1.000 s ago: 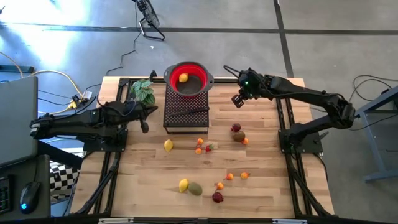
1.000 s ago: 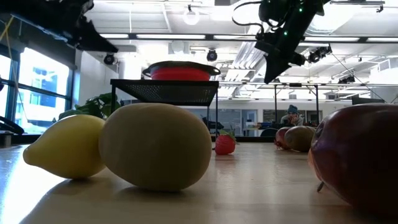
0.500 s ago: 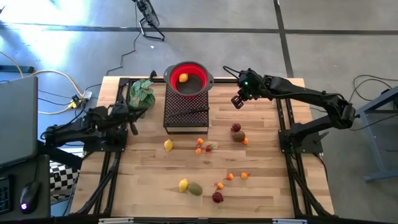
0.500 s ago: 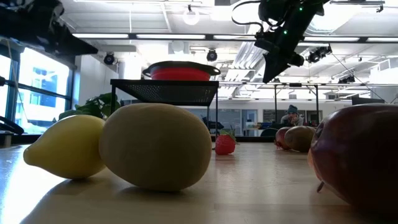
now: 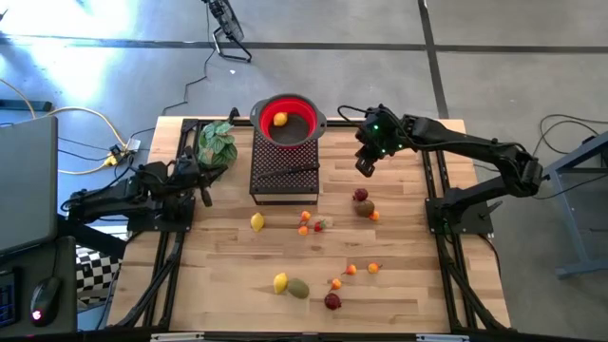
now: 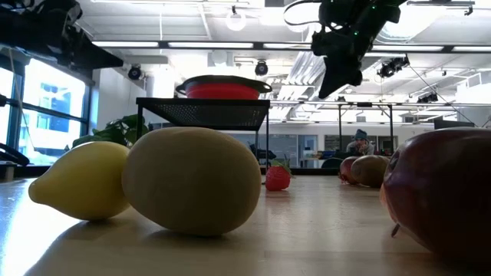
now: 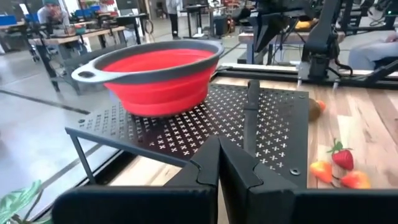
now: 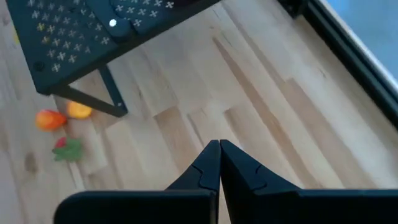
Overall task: Pick & Place Fruit
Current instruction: Put the top pomegranate into the red strainer bowl
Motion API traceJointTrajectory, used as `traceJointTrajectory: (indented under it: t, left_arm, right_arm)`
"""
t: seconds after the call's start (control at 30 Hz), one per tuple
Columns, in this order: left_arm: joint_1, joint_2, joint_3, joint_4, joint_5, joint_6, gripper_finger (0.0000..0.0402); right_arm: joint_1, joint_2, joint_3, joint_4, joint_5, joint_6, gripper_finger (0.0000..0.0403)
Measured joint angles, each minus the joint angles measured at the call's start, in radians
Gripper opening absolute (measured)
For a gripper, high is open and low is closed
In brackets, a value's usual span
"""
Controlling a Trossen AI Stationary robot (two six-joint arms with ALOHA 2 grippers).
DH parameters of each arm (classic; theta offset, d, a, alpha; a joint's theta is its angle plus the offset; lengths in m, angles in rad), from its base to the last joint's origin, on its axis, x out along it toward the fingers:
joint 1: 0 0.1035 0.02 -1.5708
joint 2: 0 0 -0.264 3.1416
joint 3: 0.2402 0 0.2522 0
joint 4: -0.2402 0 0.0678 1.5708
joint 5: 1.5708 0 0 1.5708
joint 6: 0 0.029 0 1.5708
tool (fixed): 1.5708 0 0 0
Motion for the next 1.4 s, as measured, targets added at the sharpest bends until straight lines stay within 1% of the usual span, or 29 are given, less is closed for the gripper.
traceJointTrajectory:
  t: [0.13, 0.27, 0.33, 0.4, 0.5, 0.6, 0.77, 0.87, 0.93, 1.03, 1.13, 1.27, 1.4]
  left_arm:
    - [0.0, 0.0, 0.0, 0.005, -0.003, 0.047, 0.0]
    - [0.0, 0.0, 0.0, 0.03, -0.004, 0.074, 0.0]
    - [0.0, 0.0, 0.0, 0.032, -0.004, 0.074, 0.0]
    - [0.0, 0.0, 0.0, 0.034, -0.004, 0.075, 0.0]
    - [0.0, 0.0, 0.0, 0.033, -0.004, 0.076, 0.0]
    - [0.0, 0.0, 0.0, 0.033, -0.004, 0.076, 0.0]
    - [0.0, 0.0, 0.0, 0.033, -0.004, 0.076, 0.0]
    - [0.0, 0.0, 0.0, 0.032, -0.005, 0.076, 0.0]
    - [0.0, 0.0, 0.0, 0.032, -0.005, 0.076, 0.0]
    - [0.0, 0.0, 0.0, 0.032, -0.005, 0.076, 0.0]
    - [0.0, 0.0, 0.0, 0.032, -0.005, 0.076, 0.0]
    - [0.0, 0.0, 0.0, 0.026, -0.005, 0.076, 0.0]
    - [0.0, 0.0, 0.001, 0.026, -0.005, 0.076, 0.0]
  right_arm:
    - [-0.002, 0.0, 0.0, 0.016, 0.002, -0.069, 0.0003]
    - [0.006, 0.001, 0.001, 0.04, 0.038, -0.07, 0.0004]
    - [0.009, 0.001, 0.001, 0.025, 0.058, -0.071, 0.0011]
    - [0.009, 0.001, 0.001, -0.002, 0.071, -0.069, 0.0028]
    - [0.009, 0.001, 0.001, -0.048, 0.073, -0.035, 0.0071]
    - [0.022, 0.002, 0.001, -0.075, 0.079, -0.003, 0.0129]
    - [0.065, 0.002, 0.001, -0.077, 0.079, -0.003, 0.0224]
    - [0.089, 0.002, 0.001, -0.077, 0.1, -0.009, 0.0264]
    - [0.101, 0.002, 0.001, -0.078, 0.115, -0.01, 0.0279]
    - [0.108, 0.002, 0.001, -0.108, 0.124, -0.002, 0.0285]
    - [0.109, 0.002, -0.008, -0.13, 0.124, 0.023, 0.028]
    - [0.118, 0.002, -0.073, -0.116, 0.115, 0.042, 0.027]
    - [0.118, 0.002, -0.145, -0.088, 0.098, 0.049, 0.0269]
